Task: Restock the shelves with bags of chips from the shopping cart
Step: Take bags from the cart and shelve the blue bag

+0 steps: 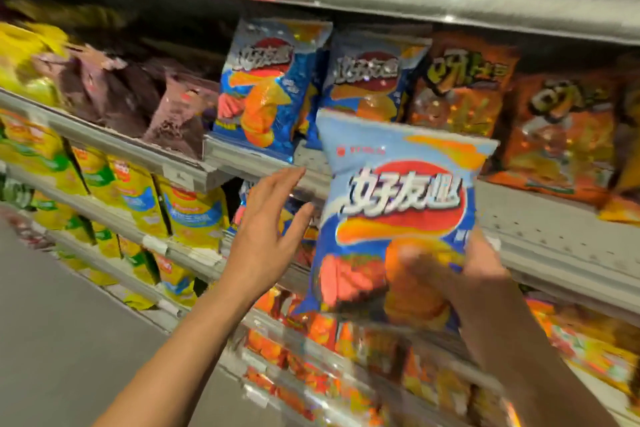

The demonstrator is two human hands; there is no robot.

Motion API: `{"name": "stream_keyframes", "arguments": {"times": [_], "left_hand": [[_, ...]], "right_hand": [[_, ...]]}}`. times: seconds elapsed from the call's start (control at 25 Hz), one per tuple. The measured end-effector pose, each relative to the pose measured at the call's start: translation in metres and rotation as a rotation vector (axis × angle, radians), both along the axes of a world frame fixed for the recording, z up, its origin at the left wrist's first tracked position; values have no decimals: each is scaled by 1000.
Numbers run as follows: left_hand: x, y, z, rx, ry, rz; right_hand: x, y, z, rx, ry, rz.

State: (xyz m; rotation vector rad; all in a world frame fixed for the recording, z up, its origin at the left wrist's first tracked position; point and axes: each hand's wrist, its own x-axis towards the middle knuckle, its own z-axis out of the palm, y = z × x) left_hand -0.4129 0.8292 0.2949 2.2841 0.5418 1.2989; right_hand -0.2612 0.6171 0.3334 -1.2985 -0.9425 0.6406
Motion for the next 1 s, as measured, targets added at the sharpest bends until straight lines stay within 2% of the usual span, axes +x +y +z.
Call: {"name": "stream_keyframes", "arguments": {"times": [0.16,0.28,0.44,0.64,0.84,1.0], "left_hand": [[14,39,10,-21,73,27],[24,61,5,119,85,69],[33,74,1,156,18,88],[39,93,-10,299,-29,-31],[39,101,-17,257,-92,-187],[47,114,-28,313,-64,-276]], "right_hand": [[31,78,47,187,-28,-75],[44,124,58,320,-12,-184],[50,157,53,246,-58,-312],[52,165,56,172,-107,-464],[48,167,51,33,-44,-438],[29,167,57,-43,-97,-503]]}}
